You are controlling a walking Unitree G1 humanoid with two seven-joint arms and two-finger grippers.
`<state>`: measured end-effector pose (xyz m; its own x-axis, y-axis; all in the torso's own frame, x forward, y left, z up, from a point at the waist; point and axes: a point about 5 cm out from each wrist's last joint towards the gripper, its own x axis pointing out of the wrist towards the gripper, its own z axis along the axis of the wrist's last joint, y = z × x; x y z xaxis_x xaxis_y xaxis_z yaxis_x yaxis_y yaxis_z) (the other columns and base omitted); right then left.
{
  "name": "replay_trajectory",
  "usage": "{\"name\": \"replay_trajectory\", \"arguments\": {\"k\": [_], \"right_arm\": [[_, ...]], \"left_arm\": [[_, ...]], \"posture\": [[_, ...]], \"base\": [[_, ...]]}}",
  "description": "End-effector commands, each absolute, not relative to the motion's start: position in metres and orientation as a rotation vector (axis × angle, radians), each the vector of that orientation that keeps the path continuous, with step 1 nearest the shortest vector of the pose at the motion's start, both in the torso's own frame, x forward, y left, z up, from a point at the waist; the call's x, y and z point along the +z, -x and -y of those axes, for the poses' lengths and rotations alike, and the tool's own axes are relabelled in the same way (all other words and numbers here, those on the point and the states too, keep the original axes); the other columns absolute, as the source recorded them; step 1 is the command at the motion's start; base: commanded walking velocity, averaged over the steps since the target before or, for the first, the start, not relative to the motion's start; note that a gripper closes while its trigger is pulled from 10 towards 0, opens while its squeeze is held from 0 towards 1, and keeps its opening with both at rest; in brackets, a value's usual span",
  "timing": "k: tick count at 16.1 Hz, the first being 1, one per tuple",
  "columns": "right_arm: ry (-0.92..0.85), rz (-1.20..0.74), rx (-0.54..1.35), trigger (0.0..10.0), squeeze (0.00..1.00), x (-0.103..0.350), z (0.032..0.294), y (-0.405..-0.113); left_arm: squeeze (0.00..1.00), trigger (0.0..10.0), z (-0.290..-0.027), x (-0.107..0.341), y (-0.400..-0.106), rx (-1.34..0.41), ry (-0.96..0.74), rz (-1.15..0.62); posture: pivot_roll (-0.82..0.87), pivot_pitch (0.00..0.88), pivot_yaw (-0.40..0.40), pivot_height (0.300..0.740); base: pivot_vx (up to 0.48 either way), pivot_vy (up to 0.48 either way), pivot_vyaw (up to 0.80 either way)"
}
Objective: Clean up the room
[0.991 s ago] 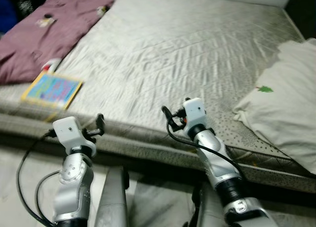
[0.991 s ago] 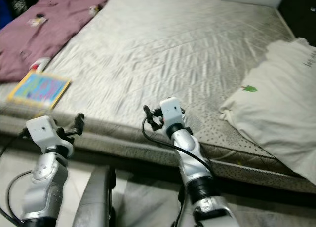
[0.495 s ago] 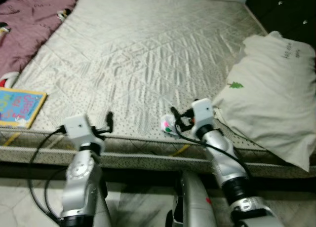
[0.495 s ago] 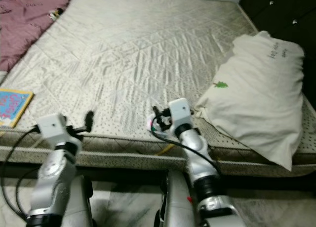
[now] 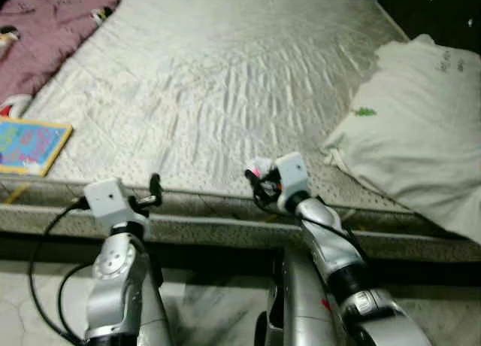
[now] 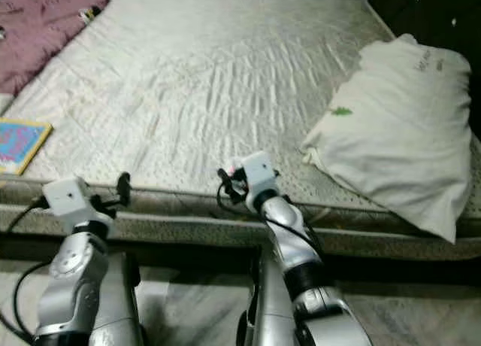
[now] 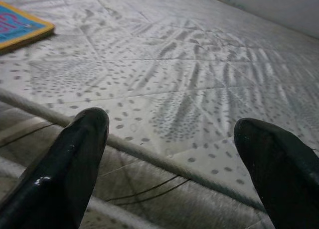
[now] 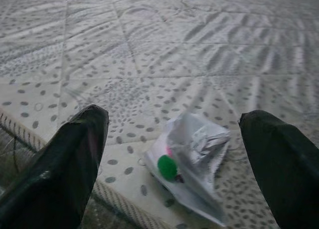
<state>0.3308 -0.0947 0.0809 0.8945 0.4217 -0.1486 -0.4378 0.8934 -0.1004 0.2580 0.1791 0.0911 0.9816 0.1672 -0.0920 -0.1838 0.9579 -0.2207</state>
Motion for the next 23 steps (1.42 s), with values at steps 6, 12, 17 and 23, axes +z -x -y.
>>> {"name": "replay_trajectory", "arguments": {"k": [6,12,17,23], "right_arm": [[0.181,-0.067,0.496,10.0,0.00,0.094,0.072,-0.345],[0.249,-0.094,0.436,10.0,0.00,0.100,0.065,-0.360],[0.332,-0.243,0.306,10.0,0.00,0.092,0.084,-0.368],[0.235,-0.375,0.254,0.0,0.00,0.071,0.092,-0.360]], "left_arm": [[0.00,10.0,-0.195,0.098,-0.241,0.255,0.196,-0.061],[0.00,10.0,-0.198,0.103,-0.225,0.284,0.158,-0.061],[0.00,10.0,-0.191,0.104,-0.227,0.264,0.156,-0.073],[0.00,10.0,-0.191,0.105,-0.233,0.269,0.153,-0.065]], "posture": [[0.19,0.097,-0.101,0.489],[0.26,0.126,-0.133,0.489],[0.26,0.135,-0.136,0.489],[0.25,0.109,-0.139,0.489]], "base": [[0.000,0.000,0.00],[0.000,0.000,0.00],[0.000,0.000,0.00],[0.000,0.000,0.00]]}}
